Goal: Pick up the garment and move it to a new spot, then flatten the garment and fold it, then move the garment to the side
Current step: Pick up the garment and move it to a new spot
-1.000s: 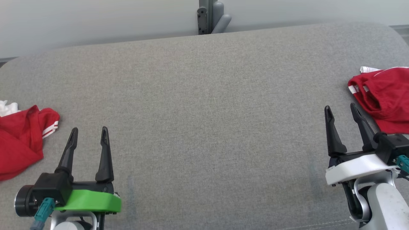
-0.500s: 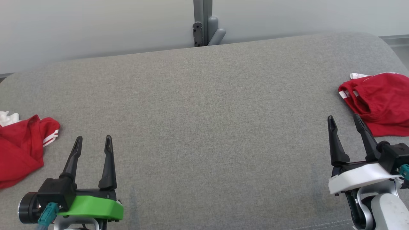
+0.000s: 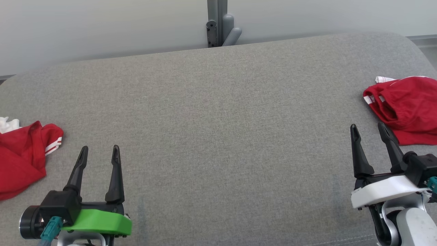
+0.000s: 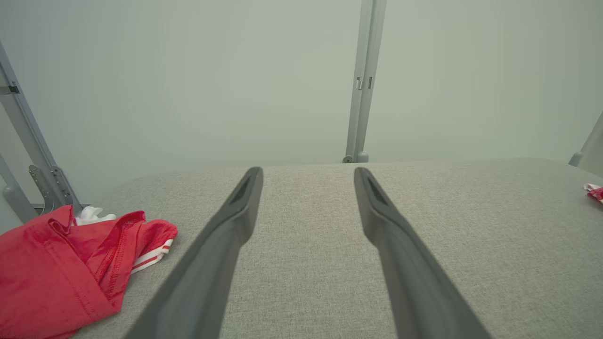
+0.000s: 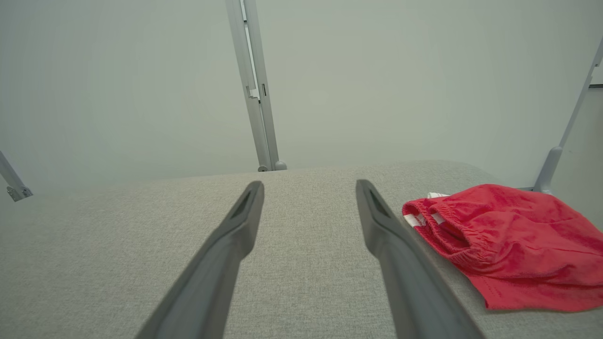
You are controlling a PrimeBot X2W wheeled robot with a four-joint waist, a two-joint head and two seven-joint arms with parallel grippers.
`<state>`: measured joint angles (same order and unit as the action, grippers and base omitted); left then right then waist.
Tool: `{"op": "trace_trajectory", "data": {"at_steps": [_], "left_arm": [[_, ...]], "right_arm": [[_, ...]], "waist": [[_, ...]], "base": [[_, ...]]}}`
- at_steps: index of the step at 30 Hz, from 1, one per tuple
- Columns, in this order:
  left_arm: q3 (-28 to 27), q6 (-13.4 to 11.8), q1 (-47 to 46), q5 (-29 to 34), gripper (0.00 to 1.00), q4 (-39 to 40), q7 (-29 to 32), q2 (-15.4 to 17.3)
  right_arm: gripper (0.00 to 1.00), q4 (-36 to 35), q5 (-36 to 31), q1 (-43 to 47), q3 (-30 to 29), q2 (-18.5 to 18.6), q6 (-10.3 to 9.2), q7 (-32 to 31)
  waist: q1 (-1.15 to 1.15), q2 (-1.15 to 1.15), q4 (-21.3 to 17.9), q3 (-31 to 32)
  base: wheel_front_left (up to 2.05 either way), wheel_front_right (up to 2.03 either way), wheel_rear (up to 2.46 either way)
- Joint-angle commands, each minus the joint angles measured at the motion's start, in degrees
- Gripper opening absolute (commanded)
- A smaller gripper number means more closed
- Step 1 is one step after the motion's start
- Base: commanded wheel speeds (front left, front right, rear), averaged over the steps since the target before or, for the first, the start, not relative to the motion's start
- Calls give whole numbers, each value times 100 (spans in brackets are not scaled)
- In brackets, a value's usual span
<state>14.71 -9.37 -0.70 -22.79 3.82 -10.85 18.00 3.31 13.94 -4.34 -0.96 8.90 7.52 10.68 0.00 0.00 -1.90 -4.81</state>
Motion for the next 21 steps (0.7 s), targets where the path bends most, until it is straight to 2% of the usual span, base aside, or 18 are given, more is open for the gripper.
{"op": "trace_trajectory", "data": {"at_steps": [1, 6, 10, 21], "left_arm": [[0, -30, -69, -61, 100, 2, -19, 39], [-1, -41, -103, -79, 100, -2, -31, 29], [-75, -60, -190, -122, 100, 1, -74, 1], [-300, -29, -513, -269, 100, -118, -262, -53]], "right_arm": [[100, -25, 26, 24, -5, -5, -6, 10], [100, -15, 18, 34, -39, -19, -6, 11], [100, -72, 10, 26, -41, -15, -5, -8], [100, -394, -47, -188, 212, 77, -5, -197]], "waist": [[0, 0, -2, -9], [0, 0, 26, -38], [0, 0, 214, -92], [0, 0, 1443, -170]], "base": [[0, 0, 0], [0, 0, 0], [0, 0, 0], [0, 0, 0]]}}
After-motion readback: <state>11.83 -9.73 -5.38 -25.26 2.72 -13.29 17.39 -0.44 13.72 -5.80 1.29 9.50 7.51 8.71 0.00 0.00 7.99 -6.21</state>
